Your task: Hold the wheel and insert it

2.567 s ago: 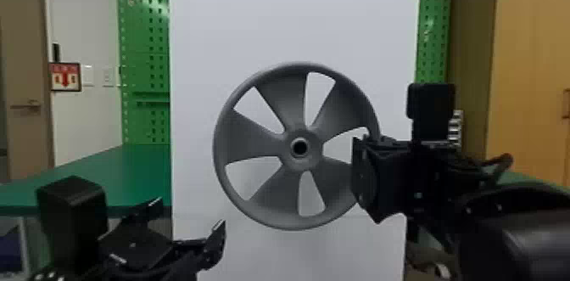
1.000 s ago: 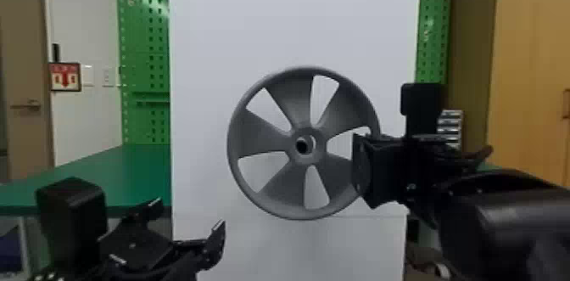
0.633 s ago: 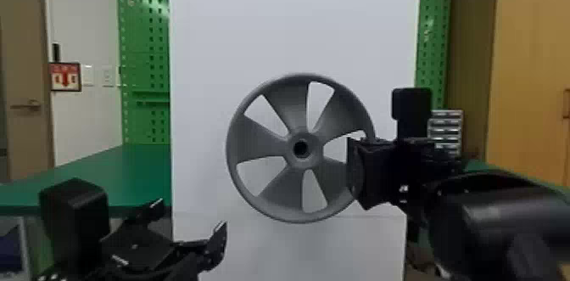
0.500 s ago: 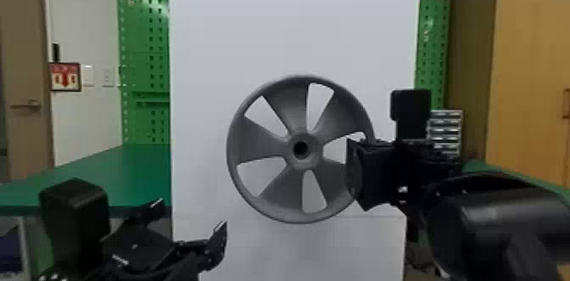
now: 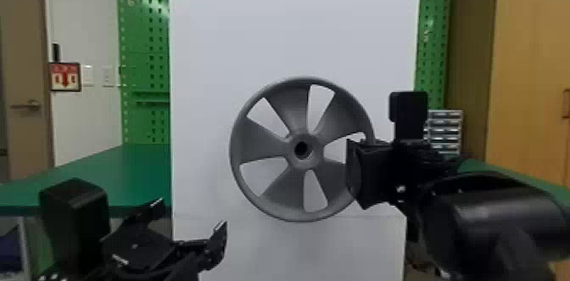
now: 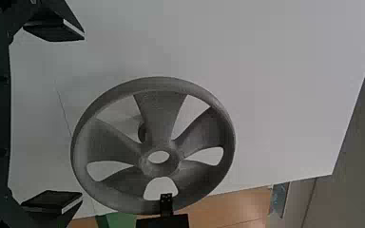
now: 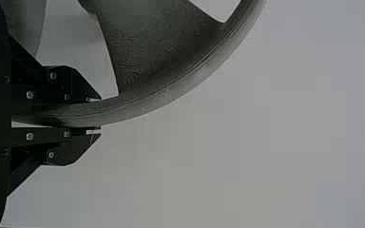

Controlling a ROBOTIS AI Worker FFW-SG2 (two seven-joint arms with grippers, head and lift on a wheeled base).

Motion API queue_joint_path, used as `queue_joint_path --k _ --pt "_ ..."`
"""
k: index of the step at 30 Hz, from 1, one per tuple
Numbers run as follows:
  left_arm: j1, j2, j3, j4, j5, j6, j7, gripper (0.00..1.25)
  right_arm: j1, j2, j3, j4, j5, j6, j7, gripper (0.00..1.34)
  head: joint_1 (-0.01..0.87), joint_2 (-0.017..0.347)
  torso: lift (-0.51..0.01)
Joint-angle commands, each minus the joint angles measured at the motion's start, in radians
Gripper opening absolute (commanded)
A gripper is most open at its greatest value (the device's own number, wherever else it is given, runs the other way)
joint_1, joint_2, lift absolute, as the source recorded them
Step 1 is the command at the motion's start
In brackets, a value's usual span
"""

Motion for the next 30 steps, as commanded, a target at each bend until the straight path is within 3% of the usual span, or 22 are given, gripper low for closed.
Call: queue_joint_path --k 1,30 --pt "0.0 0.0 0.0 0.0 0.002 0.0 0.0 1.15 -0.011 0.001 0.004 0.02 0.005 -0.007 -0.003 0.12 0.097 0.015 -0.442" --pt "-0.002 0.0 -0.003 0.002 0.002 -0.005 0.0 1.15 -0.049 0.001 0.016 0.115 0.018 -0.06 -0.012 0.12 0.097 0.015 -0.442"
